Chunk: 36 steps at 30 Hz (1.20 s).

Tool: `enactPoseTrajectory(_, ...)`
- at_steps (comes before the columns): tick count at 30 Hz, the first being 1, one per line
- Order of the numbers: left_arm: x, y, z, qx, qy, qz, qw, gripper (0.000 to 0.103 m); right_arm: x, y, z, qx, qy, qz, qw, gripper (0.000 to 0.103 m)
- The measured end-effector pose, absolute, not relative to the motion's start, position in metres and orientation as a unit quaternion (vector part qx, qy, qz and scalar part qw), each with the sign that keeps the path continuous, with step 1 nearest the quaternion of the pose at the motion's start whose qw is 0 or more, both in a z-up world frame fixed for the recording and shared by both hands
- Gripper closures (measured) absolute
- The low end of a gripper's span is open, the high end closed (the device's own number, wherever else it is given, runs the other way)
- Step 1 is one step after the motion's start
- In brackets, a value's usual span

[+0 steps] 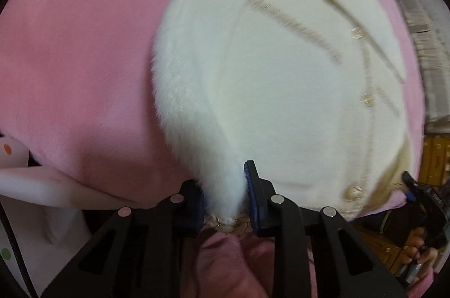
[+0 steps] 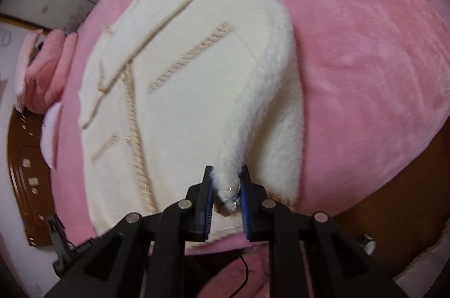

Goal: Fold large clothes
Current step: 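Grasp the braided hem with both tools and lift it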

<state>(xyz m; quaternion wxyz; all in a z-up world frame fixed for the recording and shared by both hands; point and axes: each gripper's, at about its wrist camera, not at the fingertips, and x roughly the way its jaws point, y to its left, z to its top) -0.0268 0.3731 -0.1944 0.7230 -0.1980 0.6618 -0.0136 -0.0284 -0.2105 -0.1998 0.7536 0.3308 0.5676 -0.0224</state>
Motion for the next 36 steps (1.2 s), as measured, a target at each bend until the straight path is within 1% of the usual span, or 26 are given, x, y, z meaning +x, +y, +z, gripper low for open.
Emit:
enactPoseTrajectory(5,-0.004,0.368,-0.150,-0.268,0.610,-0.030,0.745,0.082,-0.014,-0.198,-0.174,0.437,0.474,0.016,0.764,0.088)
enactPoseTrajectory(7,0.009,0.369,-0.135,-0.284,0.588,-0.038,0.756,0.082,-0.007,-0.193,-0.160,0.455,0.440,0.025,0.773,0.088)
enactPoseTrajectory(14,0.064,0.388,-0.087,-0.376,0.507,-0.054,0.774,0.083,0.028,-0.196,-0.118,0.480,0.352,0.052,0.802,0.088)
enactPoseTrajectory(17,0.086,0.394,-0.060,-0.370,0.458,-0.042,0.808,0.083,0.040,-0.212,-0.101,0.495,0.308,0.052,0.811,0.088)
enactPoseTrajectory(24,0.136,0.421,-0.020,-0.394,0.383,0.000,0.836,0.083,0.074,-0.255,-0.063,0.517,0.213,0.039,0.828,0.088)
enactPoseTrajectory(29,0.174,0.433,0.006,-0.401,0.339,0.031,0.850,0.083,0.102,-0.278,-0.047,0.516,0.176,0.030,0.838,0.088)
enactPoseTrajectory(33,0.215,0.426,0.019,-0.365,0.344,0.053,0.863,0.083,0.135,-0.290,-0.042,0.521,0.173,0.025,0.836,0.089)
enactPoseTrajectory(36,0.251,0.413,0.023,-0.337,0.351,0.055,0.872,0.083,0.169,-0.298,-0.040,0.503,0.185,0.033,0.844,0.089)
